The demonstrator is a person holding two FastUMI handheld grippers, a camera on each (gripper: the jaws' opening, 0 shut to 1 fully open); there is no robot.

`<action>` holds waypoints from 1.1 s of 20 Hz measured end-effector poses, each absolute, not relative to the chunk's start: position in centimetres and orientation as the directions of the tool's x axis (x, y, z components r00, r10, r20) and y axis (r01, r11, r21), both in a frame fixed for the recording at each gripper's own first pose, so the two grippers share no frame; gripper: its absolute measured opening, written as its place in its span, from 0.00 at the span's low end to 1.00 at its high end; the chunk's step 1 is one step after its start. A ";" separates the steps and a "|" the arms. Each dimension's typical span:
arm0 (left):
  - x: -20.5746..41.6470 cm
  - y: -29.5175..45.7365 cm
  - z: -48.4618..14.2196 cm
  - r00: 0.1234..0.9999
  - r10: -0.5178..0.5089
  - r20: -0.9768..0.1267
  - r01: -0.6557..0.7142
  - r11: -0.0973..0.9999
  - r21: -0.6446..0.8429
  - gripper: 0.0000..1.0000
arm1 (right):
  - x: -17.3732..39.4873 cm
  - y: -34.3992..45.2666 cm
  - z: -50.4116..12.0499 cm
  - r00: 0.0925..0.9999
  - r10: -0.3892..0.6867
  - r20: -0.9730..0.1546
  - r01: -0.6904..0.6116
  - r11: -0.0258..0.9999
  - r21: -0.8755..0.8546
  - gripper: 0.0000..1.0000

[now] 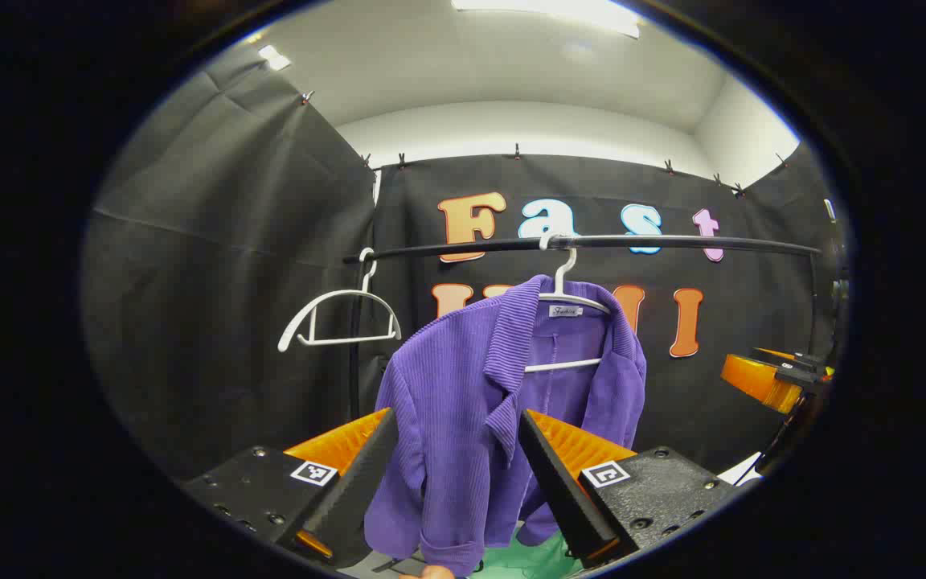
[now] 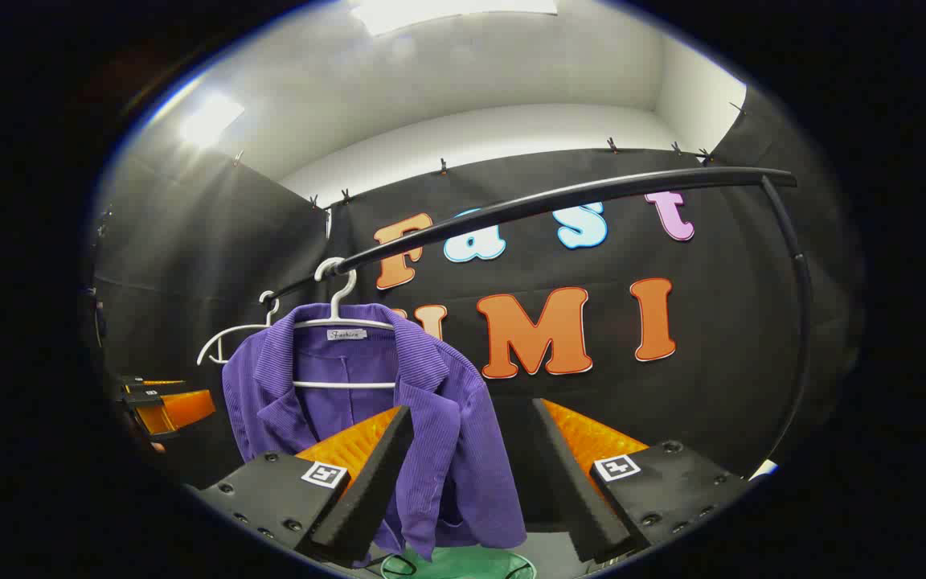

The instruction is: Grasp the clothes on the hanger with both hands and then place them into the laundry hamper below.

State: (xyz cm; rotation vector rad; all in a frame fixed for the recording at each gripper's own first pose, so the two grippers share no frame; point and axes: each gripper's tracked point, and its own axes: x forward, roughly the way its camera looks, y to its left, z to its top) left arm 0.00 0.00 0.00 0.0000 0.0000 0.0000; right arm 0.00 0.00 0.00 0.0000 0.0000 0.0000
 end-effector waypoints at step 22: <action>1.1 0.2 -0.7 1.000 0.022 -0.014 -0.022 1.000 -0.005 0.93 | 1.8 2.1 -2.0 0.998 0.022 -0.051 -0.022 1.000 0.010 0.89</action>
